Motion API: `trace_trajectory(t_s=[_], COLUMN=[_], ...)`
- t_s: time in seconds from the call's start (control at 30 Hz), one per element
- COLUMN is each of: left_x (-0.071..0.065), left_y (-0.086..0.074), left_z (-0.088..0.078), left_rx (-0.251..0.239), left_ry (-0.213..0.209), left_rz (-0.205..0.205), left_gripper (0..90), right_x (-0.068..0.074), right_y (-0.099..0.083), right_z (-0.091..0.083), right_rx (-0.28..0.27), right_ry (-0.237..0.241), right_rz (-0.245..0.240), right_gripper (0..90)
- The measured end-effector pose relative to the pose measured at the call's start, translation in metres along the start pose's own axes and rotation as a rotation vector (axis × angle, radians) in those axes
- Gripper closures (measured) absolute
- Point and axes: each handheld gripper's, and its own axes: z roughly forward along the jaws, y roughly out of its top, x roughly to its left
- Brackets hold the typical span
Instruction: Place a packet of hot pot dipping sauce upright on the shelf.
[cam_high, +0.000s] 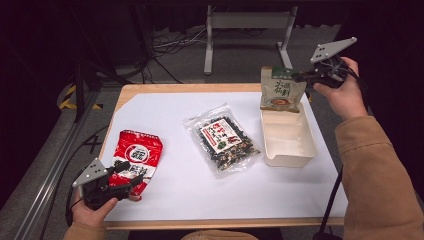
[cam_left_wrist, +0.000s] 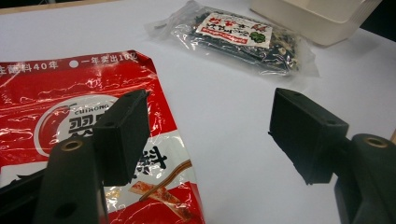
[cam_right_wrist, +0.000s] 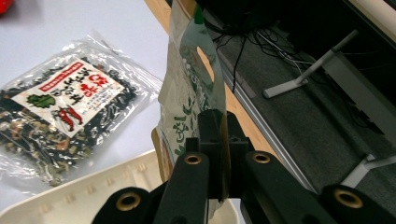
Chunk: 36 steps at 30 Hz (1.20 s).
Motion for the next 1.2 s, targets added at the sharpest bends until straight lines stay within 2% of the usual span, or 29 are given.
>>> trace_trajectory(t_s=[0.27, 0.53, 1.2], left_x=[-0.001, 0.0, 0.0], left_y=[-0.002, -0.002, -0.003], left_z=[-0.001, -0.001, 0.0], left_rx=[0.006, 0.007, 0.012], left_ry=[0.007, 0.007, 0.008], left_rz=[0.002, 0.001, 0.001], left_gripper=[29.5, 29.5, 29.4], right_x=[-0.009, -0.016, -0.02], right_y=[-0.004, -0.009, -0.019], right_z=[0.013, 0.022, 0.044], right_rx=[0.017, 0.02, 0.079], right_ry=[-0.017, -0.023, -0.021], right_rz=[-0.017, -0.009, -0.01], right_gripper=[89.6, 89.6, 89.6])
